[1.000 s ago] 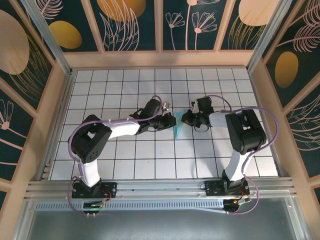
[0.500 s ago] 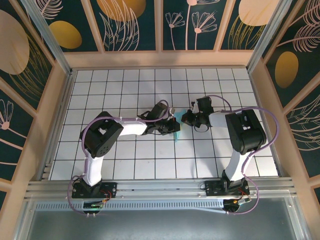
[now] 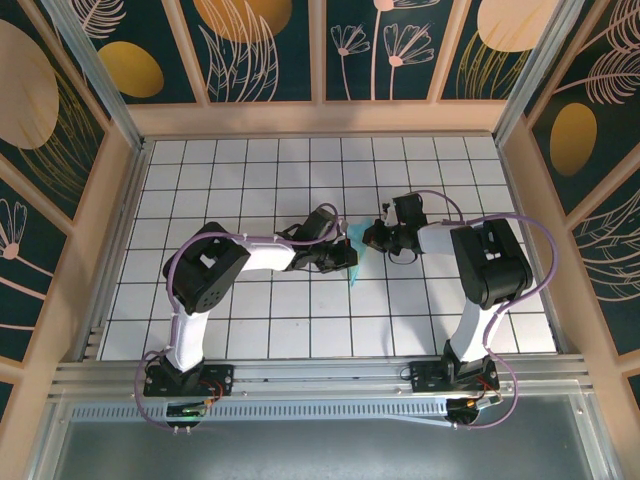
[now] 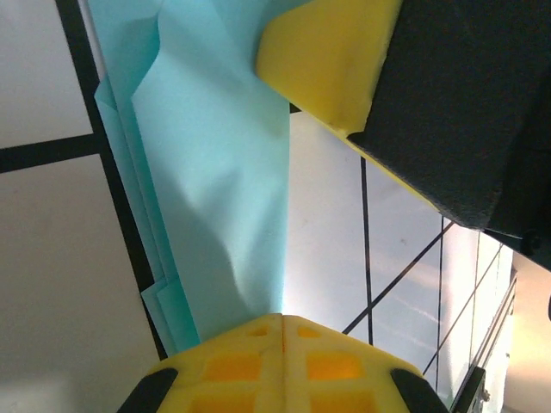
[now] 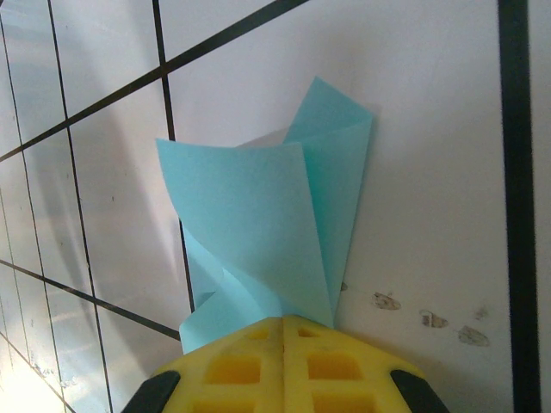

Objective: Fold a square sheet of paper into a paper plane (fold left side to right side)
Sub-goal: Fold the wing for the fifth time at the center of the table.

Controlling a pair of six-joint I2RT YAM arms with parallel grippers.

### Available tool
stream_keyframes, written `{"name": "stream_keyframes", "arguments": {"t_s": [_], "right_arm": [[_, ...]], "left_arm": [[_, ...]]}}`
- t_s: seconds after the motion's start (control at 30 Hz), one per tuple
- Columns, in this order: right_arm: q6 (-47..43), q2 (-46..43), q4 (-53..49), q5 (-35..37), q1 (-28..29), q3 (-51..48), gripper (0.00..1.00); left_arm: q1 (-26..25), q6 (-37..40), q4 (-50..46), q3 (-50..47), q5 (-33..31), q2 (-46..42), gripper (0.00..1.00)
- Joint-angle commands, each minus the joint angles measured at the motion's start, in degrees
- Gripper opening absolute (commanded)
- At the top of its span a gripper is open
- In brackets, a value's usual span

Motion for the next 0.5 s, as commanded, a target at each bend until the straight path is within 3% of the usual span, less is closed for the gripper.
{"name": "stream_keyframes", "arguments": {"t_s": [0.0,0.47], "right_arm": [[0.04,3.13,-5.41,3.27,1.18,-0.69,0.0],[-0.84,0.59,-6.62,1.07,1.13,5.27,0.0]], "left_arm": [[-0.02,1.07,-1.88,-0.88,-1.23,1.52,0.04],[-0.85,1.8,-3.64,-1.55,-2.71,3.68,0.03]]}}
